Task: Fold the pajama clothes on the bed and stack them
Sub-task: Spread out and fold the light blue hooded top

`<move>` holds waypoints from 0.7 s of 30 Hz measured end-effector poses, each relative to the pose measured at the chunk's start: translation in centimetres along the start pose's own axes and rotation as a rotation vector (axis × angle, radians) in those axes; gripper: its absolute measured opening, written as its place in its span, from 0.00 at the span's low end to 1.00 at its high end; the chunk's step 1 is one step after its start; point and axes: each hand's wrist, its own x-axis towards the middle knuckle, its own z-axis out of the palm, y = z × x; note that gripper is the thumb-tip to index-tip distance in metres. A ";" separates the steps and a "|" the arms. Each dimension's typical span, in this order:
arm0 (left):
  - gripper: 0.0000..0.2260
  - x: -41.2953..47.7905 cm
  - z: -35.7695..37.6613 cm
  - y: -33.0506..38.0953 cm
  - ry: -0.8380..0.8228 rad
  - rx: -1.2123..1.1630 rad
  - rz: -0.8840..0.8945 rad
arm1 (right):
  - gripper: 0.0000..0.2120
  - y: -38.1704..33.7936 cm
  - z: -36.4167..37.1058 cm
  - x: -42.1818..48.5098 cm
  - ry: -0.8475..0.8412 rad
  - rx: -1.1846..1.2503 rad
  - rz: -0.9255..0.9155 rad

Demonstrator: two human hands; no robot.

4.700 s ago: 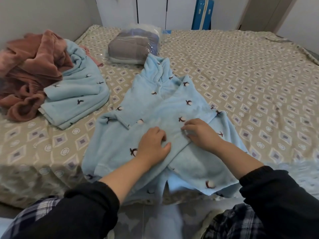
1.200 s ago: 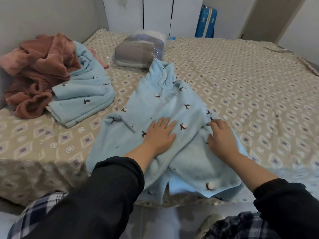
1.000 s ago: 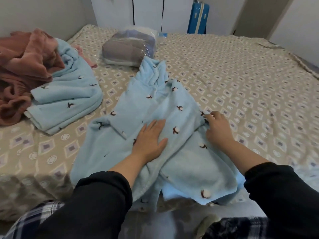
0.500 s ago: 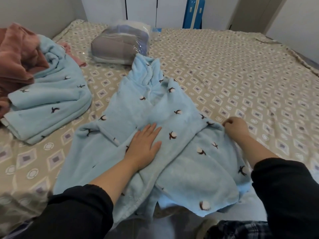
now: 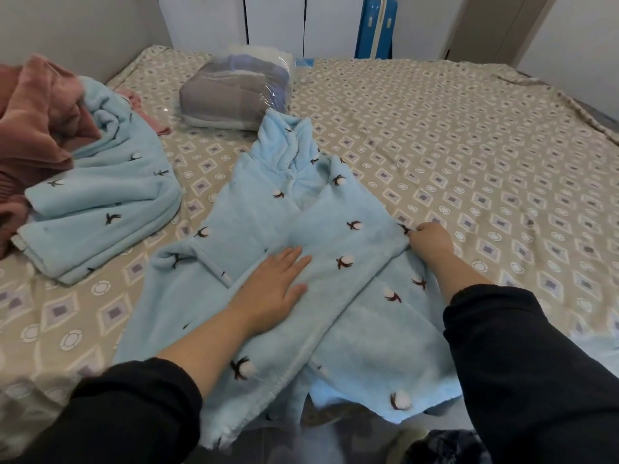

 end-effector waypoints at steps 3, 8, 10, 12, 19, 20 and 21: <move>0.27 -0.2 1.1 0.5 0.017 0.183 -0.019 | 0.14 -2.7 -0.1 -0.6 0.034 -0.329 -0.003; 0.32 -0.2 1.6 0.6 0.056 0.366 -0.114 | 0.22 -7.1 4.1 -4.8 -0.037 -0.095 -0.725; 0.34 -0.1 1.7 0.7 0.056 0.371 -0.151 | 0.24 -5.7 6.2 -5.1 -0.238 -0.378 -0.815; 0.35 0.0 1.7 0.6 0.054 0.354 -0.167 | 0.25 -4.5 6.2 -3.1 -0.192 -0.459 -0.634; 0.34 0.1 1.5 0.4 0.061 0.278 -0.150 | 0.27 -7.3 8.4 -4.5 -0.040 -0.419 -0.686; 0.34 0.2 1.4 0.2 0.053 0.264 -0.139 | 0.26 -6.9 8.8 -5.0 -0.076 -0.411 -0.742; 0.33 0.3 1.3 0.0 0.042 0.247 -0.129 | 0.26 -6.5 8.9 -4.8 -0.110 -0.401 -0.732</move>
